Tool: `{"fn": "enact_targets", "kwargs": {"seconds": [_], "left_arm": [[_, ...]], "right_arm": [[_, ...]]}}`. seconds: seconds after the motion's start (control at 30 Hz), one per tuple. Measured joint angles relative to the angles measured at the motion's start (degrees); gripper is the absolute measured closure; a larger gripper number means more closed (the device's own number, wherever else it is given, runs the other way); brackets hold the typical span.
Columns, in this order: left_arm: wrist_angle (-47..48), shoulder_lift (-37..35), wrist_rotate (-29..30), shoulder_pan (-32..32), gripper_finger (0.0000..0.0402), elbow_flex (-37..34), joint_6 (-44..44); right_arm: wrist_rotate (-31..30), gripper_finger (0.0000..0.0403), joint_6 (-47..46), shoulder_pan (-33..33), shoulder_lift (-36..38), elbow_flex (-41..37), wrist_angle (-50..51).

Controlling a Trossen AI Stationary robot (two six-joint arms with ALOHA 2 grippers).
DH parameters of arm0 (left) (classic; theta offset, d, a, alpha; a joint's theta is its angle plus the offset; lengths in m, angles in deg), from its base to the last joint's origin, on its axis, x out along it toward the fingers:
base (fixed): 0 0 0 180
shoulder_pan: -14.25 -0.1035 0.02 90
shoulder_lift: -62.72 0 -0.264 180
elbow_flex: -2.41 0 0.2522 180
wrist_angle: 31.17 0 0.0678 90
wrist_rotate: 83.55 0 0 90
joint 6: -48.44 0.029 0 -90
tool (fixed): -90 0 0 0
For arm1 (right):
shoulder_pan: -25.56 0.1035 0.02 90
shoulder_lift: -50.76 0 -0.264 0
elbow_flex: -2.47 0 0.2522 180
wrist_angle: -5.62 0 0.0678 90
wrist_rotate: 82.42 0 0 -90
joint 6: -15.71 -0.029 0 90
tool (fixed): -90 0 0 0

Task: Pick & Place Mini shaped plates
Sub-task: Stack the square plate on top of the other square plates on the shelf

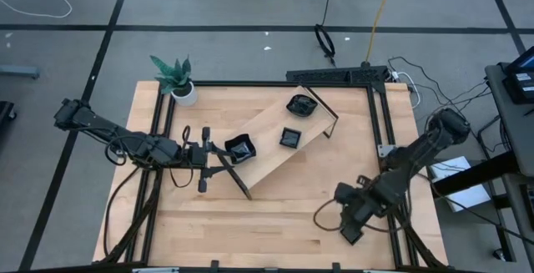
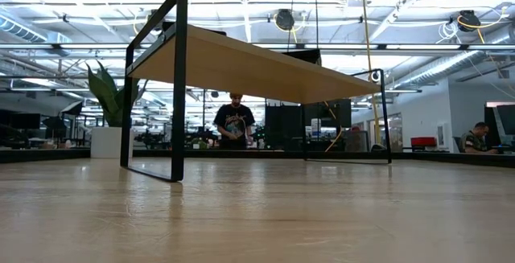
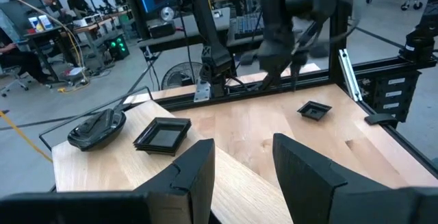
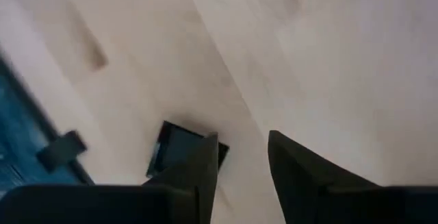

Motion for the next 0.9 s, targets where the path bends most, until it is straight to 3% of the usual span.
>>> {"fn": "enact_targets", "kwargs": {"seconds": [0.1,0.37,0.5,0.9], "left_arm": [[0.06,0.00,0.00,0.00,0.0250,0.00,0.01],[-0.01,0.00,0.00,0.00,0.0250,0.00,-0.02],[0.05,0.00,-0.01,0.01,0.0250,0.00,-0.02],[0.04,0.00,0.00,-0.01,0.0250,0.00,-0.01]], "right_arm": [[3.72,0.0286,-5.05,0.16,0.03,-4.96,-2.81],[13.13,0.0304,-6.39,0.77,0.01,-15.35,-21.98],[13.66,0.0314,-7.18,2.10,-0.04,-17.45,-27.52],[10.75,0.0319,-9.79,4.22,-0.50,-18.81,-29.22]]}}
